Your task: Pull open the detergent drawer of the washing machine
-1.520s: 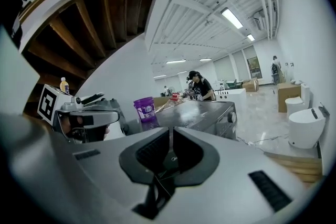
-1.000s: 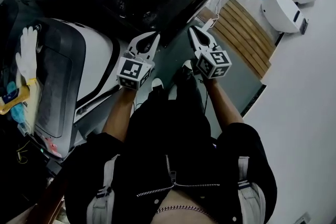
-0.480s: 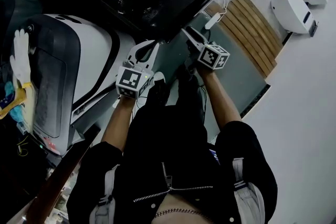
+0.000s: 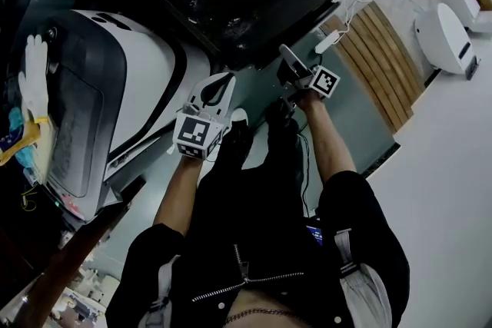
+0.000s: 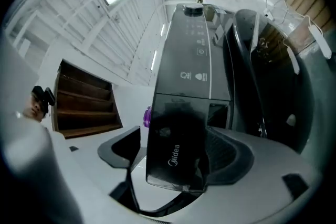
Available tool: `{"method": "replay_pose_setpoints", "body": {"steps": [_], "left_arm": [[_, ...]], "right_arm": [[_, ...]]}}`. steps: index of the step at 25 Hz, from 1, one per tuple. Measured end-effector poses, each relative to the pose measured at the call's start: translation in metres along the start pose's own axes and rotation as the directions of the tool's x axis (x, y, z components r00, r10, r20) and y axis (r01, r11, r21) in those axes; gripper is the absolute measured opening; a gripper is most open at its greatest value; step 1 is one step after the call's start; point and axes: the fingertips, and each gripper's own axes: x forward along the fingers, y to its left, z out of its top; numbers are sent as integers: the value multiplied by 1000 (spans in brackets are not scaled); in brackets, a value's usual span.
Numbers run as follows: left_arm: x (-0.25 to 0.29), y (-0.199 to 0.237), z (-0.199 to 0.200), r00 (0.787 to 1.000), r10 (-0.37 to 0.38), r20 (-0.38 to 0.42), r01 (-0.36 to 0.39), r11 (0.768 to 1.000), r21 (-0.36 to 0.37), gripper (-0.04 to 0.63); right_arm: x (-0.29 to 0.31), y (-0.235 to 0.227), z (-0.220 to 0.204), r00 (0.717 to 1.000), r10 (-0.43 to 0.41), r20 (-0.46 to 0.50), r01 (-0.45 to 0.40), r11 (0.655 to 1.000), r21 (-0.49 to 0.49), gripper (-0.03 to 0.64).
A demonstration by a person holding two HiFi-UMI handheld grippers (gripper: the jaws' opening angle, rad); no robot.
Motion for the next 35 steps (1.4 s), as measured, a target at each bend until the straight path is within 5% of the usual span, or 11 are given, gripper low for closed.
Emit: {"method": "replay_pose_setpoints", "body": {"steps": [11,17,25,35], "left_arm": [[-7,19,-29,994,87,-60,-90,995,-51,21],[-9,24,-40,990,111,-84,-116,991,-62,21],[-16,27,-44,985,142,-98,-149,987,-62,21],[-20,27,-51,980,159,-122,-166,985,-52,21]], "right_arm": [[23,-18,9,979,201,-21,-197,972,129,382],[21,-27,12,961,276,-6,-269,942,201,302],[16,-34,9,950,313,-1,-305,925,227,207],[14,-35,7,940,340,-30,-326,919,223,175]]}}
